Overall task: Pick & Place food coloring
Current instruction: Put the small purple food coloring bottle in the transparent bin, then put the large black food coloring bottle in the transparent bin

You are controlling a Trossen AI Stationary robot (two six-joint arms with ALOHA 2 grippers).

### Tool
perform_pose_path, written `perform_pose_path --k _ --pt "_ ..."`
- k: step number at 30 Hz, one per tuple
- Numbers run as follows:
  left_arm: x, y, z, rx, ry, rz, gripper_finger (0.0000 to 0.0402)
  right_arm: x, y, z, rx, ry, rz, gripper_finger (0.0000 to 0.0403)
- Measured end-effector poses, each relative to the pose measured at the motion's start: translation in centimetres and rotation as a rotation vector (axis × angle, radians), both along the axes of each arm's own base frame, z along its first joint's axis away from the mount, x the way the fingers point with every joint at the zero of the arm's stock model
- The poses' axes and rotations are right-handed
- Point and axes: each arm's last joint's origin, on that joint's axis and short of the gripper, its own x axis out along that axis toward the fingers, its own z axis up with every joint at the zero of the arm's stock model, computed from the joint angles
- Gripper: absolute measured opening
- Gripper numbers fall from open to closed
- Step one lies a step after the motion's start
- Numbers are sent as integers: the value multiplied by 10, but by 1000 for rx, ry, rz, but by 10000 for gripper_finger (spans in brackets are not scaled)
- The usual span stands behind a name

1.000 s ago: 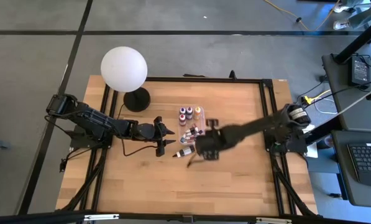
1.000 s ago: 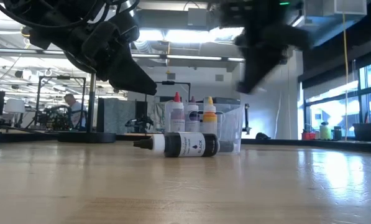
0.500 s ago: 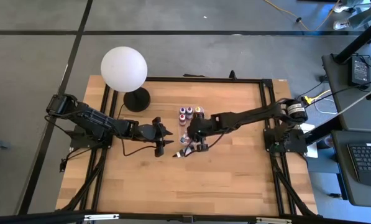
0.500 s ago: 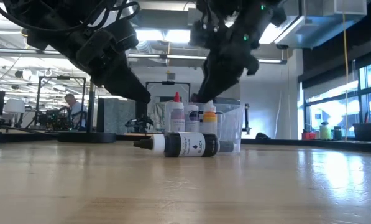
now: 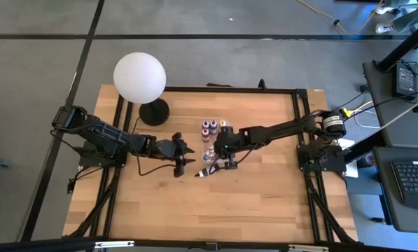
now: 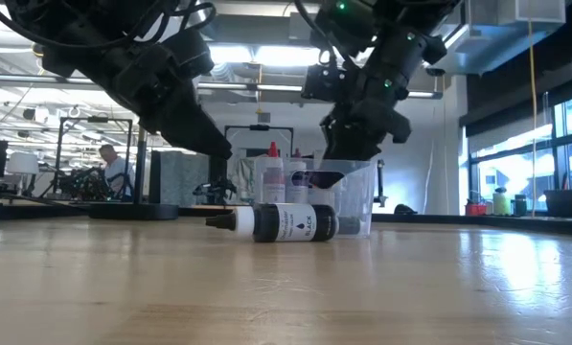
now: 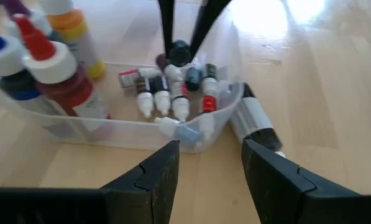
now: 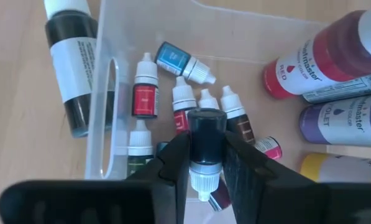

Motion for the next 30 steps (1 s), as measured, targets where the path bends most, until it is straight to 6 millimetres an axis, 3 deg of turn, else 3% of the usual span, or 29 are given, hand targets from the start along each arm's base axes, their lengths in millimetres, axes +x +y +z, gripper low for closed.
perform_pose_path --k 10,14,19,25,30 --pt "0 -2 0 -34 -1 -53 171 1 0 4 -1 14 1 150" --pt "2 -3 4 -41 -45 -61 171 8 4 28 -2 -4 12 157" --pt "1 -13 4 -74 -48 -95 171 8 25 56 -14 -78 89 158" --pt "-1 -25 4 -139 -43 -95 171 5 52 51 4 -68 137 158" --pt "-7 -36 -1 -154 11 -119 171 -8 74 27 15 -46 127 158"
